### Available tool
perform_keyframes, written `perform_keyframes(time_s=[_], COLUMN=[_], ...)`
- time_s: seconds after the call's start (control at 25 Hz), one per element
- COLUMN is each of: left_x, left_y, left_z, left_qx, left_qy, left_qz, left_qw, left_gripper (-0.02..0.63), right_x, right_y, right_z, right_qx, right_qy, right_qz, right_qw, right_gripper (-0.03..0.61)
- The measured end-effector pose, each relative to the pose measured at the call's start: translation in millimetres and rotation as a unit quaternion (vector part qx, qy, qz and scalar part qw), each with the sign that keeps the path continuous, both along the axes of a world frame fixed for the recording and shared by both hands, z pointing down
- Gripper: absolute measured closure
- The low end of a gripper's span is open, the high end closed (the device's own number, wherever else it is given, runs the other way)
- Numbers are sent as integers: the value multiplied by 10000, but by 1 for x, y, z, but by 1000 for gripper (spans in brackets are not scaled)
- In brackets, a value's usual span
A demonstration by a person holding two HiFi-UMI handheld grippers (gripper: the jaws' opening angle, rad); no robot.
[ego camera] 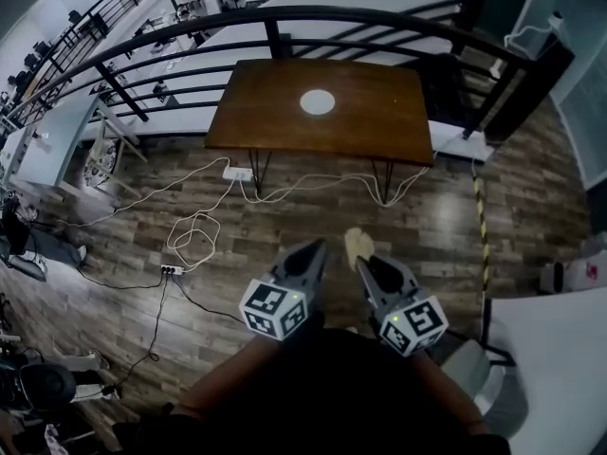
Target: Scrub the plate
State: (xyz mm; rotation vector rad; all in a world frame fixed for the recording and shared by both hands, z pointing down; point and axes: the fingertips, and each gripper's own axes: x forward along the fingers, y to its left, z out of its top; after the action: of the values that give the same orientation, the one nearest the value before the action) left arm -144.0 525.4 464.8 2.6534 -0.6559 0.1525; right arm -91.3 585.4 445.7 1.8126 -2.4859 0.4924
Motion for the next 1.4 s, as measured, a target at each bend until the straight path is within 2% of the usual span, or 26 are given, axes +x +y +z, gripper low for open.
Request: perform_keyframes(time_s=[0.2,0.48,0.68,0.92,1.2,1.4], left_x=[-15,-46,-41,-2,82,140], left_y=[-64,-134,-165,-213,-281,-311], left_z=[-10,-16,-2,7,2,1], left_qx=[62,21,-131,-179,-155,-159], left_qy=[-23,-47,-72,-144,-196,-271], left_qz=[186,130,1,-190,-580,-831], left_qw=[9998,9999,9999,9996,9980,9960], left_gripper=[606,606,606,606,606,606], right_x=[-18,-55,-52,-3,84,147], right_y=[-72,-145,-178,-224,-303,-333], right_z=[-12,-23,-16,-4,-21,-23], right_qx=[18,46,9,-56,138,77], right_qy=[85,20,70,-119,-61,-121], right_qz=[130,-52,-205,-275,-762,-1013], right_qw=[9999,10000,9998,9995,9970,9948], right_gripper=[529,529,529,529,529,529])
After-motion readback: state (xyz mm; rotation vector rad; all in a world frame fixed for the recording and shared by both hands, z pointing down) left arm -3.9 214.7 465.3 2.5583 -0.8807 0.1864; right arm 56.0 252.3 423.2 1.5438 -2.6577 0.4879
